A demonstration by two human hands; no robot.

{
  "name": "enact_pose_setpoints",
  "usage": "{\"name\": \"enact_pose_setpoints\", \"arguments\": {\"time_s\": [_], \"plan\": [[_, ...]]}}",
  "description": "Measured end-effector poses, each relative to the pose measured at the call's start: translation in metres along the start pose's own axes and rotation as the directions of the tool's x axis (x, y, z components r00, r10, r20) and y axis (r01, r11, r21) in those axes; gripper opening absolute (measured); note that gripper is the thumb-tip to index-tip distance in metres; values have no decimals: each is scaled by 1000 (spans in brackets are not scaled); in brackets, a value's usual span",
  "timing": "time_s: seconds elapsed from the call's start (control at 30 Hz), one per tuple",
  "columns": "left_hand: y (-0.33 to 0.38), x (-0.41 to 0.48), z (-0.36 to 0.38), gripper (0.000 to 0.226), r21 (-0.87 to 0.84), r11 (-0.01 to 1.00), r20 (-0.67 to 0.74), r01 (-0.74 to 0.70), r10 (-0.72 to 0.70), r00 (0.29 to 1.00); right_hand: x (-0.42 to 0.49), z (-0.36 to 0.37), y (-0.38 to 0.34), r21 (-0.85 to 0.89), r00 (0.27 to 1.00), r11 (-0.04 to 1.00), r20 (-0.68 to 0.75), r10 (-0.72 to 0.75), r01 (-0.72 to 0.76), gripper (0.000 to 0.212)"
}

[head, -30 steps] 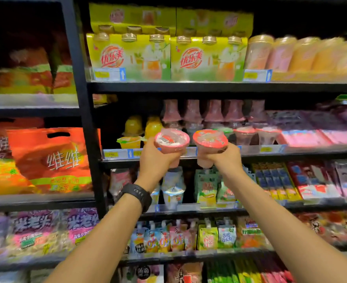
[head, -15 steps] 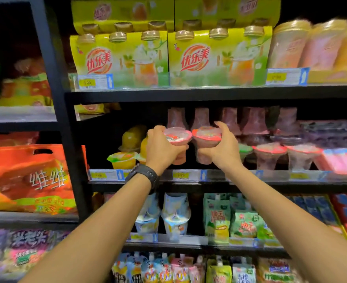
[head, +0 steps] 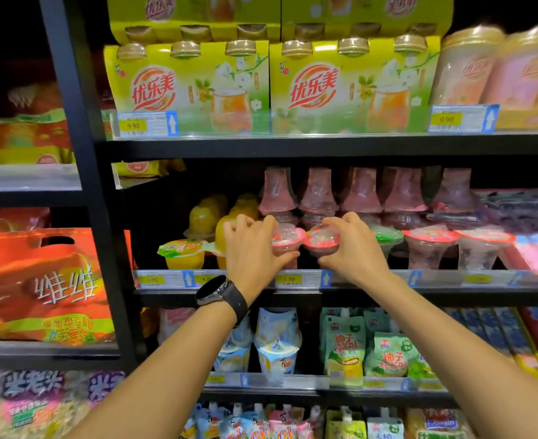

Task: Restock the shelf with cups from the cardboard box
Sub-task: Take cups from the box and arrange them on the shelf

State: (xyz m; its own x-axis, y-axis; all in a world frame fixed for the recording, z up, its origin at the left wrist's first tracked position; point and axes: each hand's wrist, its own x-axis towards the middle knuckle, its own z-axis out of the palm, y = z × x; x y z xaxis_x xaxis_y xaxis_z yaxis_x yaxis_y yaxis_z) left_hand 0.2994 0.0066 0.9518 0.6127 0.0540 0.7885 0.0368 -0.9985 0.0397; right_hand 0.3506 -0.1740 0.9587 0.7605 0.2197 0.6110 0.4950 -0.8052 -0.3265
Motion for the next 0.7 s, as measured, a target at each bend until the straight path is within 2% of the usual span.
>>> {"name": "enact_pose_setpoints", "arguments": {"time_s": [0.17,0.27,0.33,0.4,0.57,0.7], "plan": [[-2,1,2,59,36,999,-13,-27,28,1000,-10,6,1,51,998,999,-68,-10,14,73],[-4,2,5,60,80,996,5,-49,49,999,-14,4,-2,-161,997,986,-55,-48,39,71],[-6,2,7,62,117,991,17,-69,67,998,-13,-2,-7,-325,996,943,-37,-79,63,61],[-8,2,8,62,124,989,21,-84,82,996,-9,-7,-10,-407,996,910,2,-90,83,54],[-6,2,6,64,131,986,50,-106,101,994,-6,-7,-8,-332,991,935,70,-111,128,59],[-4,3,8,58,139,987,60,-83,75,995,-8,-3,-4,-278,986,947,82,-143,161,59]]}}
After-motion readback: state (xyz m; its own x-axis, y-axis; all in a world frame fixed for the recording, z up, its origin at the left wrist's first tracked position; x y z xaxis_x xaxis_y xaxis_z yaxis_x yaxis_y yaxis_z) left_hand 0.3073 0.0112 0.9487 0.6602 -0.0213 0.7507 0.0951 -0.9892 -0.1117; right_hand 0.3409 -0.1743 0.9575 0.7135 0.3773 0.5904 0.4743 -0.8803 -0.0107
